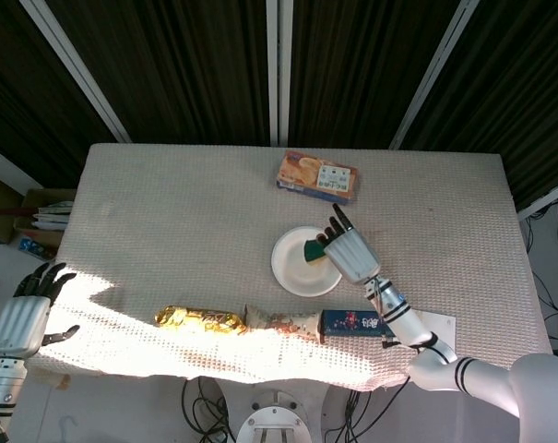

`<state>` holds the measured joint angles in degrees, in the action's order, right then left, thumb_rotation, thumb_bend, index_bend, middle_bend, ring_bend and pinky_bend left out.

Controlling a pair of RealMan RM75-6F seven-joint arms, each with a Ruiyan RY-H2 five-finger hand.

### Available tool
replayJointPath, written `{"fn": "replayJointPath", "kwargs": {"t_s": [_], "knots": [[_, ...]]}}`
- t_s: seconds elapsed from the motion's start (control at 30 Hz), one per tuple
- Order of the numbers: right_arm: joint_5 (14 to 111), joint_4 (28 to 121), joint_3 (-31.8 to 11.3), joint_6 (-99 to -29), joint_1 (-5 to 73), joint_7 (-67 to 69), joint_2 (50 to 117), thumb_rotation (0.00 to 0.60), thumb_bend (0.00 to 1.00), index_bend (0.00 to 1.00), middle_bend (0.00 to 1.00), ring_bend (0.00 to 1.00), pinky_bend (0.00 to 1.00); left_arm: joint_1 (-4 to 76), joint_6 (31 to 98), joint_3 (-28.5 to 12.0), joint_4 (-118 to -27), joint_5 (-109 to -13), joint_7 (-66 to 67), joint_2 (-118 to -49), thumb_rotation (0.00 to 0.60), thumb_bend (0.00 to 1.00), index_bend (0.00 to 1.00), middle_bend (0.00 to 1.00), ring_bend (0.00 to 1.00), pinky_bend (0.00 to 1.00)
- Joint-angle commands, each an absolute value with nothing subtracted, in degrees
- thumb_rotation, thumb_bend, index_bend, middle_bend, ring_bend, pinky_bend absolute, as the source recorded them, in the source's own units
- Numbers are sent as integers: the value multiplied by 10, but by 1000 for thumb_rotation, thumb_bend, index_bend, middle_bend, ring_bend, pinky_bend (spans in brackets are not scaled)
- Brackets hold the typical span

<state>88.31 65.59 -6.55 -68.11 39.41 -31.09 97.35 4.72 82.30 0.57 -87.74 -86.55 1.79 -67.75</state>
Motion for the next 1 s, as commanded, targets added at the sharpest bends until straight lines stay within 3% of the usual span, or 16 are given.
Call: {"fn": "replayJointPath", "kwargs": {"t_s": [0.03,0.17,0.27,0.4,0.47,0.6,0.77,1.0], "knots": [[862,684,-61,-697,359,-295,938,600,494,698,483,252,94,48,824,5,-875,-868,16,-680,600,29,204,95,45,145],[821,677,-50,-684,324,-268,925,600,483,597,457,243,94,51,825,4,-872,-873,15,-684,600,29,204,95,45,145],[797,655,-47,-665,311,-237,933,600,476,422,381,209,92,55,823,3,-874,-877,19,-686,600,30,204,95,45,145],[774,640,-49,-637,305,-199,943,600,385,111,190,47,31,57,824,3,-881,-880,25,-685,600,29,204,95,45,144],[770,643,-52,-634,301,-182,941,600,351,25,124,8,7,56,825,4,-883,-879,28,-684,600,29,204,95,45,144],[764,665,-51,-636,287,-150,921,600,327,0,51,0,0,54,827,4,-887,-876,30,-680,600,29,204,95,45,144],[765,726,-44,-662,254,-118,862,600,323,0,47,0,0,50,830,4,-887,-872,28,-677,600,30,204,95,45,144],[803,867,-35,-772,178,-24,736,600,347,0,135,0,62,47,846,-8,-881,-865,29,-681,600,29,204,95,45,144]]}}
